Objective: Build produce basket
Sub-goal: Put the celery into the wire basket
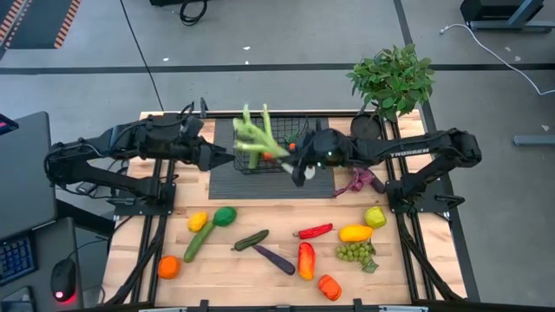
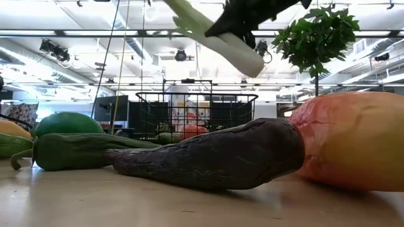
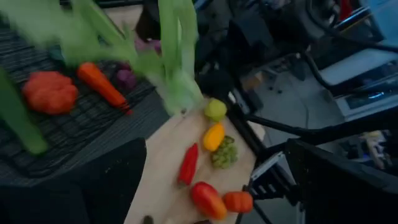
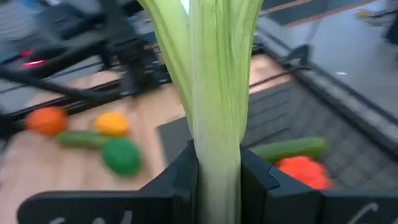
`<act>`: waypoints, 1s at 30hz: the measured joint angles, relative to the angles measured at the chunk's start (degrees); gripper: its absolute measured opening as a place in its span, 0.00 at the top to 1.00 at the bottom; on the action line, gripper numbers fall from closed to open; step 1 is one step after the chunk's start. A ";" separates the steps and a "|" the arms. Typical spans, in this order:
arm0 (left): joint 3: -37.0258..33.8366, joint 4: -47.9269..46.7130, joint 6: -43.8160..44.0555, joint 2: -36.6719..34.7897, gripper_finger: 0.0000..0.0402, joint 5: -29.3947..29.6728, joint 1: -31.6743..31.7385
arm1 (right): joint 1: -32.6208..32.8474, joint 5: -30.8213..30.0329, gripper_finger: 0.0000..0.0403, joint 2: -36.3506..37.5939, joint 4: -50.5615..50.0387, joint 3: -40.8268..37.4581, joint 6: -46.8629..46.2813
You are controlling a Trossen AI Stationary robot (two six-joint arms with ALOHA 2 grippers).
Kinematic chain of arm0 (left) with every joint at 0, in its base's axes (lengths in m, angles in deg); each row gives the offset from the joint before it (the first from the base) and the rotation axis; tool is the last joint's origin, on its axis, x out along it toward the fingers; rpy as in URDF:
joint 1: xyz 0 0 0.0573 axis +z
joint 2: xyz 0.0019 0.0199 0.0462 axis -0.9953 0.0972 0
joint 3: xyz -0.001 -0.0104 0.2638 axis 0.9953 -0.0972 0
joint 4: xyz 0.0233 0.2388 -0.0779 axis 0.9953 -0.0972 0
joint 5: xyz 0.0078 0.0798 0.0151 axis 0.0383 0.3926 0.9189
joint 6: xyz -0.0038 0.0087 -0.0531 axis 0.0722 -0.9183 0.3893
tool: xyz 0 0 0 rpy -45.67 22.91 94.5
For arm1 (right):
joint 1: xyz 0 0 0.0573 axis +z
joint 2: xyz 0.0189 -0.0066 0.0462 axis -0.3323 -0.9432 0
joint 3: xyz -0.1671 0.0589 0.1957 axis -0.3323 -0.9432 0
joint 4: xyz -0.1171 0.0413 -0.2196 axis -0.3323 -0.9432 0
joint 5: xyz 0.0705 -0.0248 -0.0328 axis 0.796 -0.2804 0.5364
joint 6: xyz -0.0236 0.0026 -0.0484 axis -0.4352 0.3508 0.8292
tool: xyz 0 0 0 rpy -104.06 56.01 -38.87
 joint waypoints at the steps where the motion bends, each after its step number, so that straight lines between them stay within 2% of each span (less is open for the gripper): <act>1: 0.00 0.23 -0.03 0.00 0.03 0.30 0.00 | -0.99 -0.33 0.82 -0.40 0.63 0.00 0.28; 8: 0.00 0.20 -0.07 0.02 0.03 0.41 0.00 | -6.74 0.31 0.82 -4.35 7.15 0.01 1.21; 13: 0.00 0.12 -0.17 0.02 0.03 0.40 0.00 | -9.07 0.47 0.82 -5.87 5.79 0.00 5.05; 16: 0.00 -0.17 -3.59 0.02 0.03 0.50 0.00 | -10.25 0.49 0.82 -6.38 5.77 0.04 7.88; 18: -0.02 -0.34 -6.12 0.02 0.03 0.54 0.00 | -11.04 0.90 0.82 -6.74 5.15 -0.04 8.80; 23: -0.02 -0.33 -6.21 0.02 0.03 2.58 0.00 | -12.12 2.88 0.81 -7.86 5.25 0.00 9.45; 26: -0.02 -0.35 -6.19 0.04 0.03 3.33 0.00 | -12.13 3.20 0.78 -8.61 5.51 0.00 9.90; 30: -0.02 -0.42 -6.19 0.55 0.03 3.92 -0.01 | -12.13 3.09 0.67 -9.28 5.46 0.00 9.88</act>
